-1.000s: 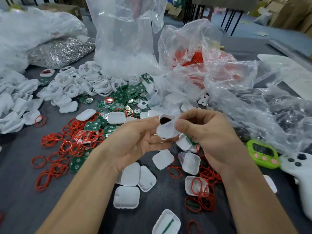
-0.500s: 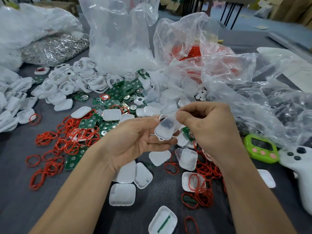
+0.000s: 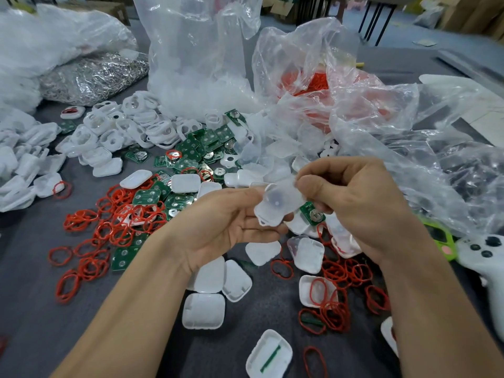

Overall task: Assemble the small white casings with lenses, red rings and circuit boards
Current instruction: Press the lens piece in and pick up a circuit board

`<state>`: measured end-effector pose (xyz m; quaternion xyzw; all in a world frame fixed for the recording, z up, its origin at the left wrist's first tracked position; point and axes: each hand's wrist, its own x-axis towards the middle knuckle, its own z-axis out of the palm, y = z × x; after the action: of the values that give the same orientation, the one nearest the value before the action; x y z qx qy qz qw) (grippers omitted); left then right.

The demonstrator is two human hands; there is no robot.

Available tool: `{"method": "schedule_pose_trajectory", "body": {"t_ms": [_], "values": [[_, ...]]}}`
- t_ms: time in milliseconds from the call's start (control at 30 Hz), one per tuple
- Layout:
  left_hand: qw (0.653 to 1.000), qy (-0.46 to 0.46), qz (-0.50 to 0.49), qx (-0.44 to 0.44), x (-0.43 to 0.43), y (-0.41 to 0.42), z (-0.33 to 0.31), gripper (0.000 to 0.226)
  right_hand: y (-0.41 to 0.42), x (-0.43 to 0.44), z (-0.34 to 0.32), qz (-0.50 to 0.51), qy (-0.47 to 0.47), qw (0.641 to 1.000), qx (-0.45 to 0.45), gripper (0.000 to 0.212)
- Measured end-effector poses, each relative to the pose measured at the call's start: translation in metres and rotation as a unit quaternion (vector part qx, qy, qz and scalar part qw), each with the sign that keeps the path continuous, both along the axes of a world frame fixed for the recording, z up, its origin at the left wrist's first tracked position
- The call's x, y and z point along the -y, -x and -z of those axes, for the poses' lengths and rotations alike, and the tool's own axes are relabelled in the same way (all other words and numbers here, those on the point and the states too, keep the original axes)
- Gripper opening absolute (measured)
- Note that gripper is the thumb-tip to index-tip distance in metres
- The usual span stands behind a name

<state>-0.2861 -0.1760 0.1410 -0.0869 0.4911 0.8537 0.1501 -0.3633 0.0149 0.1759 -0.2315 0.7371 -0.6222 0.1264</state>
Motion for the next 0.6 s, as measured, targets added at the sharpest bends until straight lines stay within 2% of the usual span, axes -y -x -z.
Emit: {"method": "schedule_pose_trajectory", "body": {"t_ms": [100, 233, 467, 600], "values": [[1.0, 0.008, 0.02, -0.011, -0.002, -0.002, -0.002, 0.031, -0.004, 0.004, 0.0, -0.021, -0.058, 0.997, -0.05, 0.017], [1.0, 0.012, 0.01, 0.002, -0.002, -0.001, -0.001, 0.035, -0.009, 0.008, 0.005, 0.018, -0.122, 0.985, -0.122, 0.013], [1.0, 0.006, 0.007, 0.001, -0.002, 0.0, 0.0, 0.031, -0.021, 0.019, 0.005, 0.102, -0.132, 0.959, -0.227, 0.01], [1.0, -0.001, 0.011, 0.001, -0.001, 0.0, 0.001, 0.031, -0.023, 0.022, 0.006, 0.125, -0.14, 0.947, -0.259, 0.008]]}}
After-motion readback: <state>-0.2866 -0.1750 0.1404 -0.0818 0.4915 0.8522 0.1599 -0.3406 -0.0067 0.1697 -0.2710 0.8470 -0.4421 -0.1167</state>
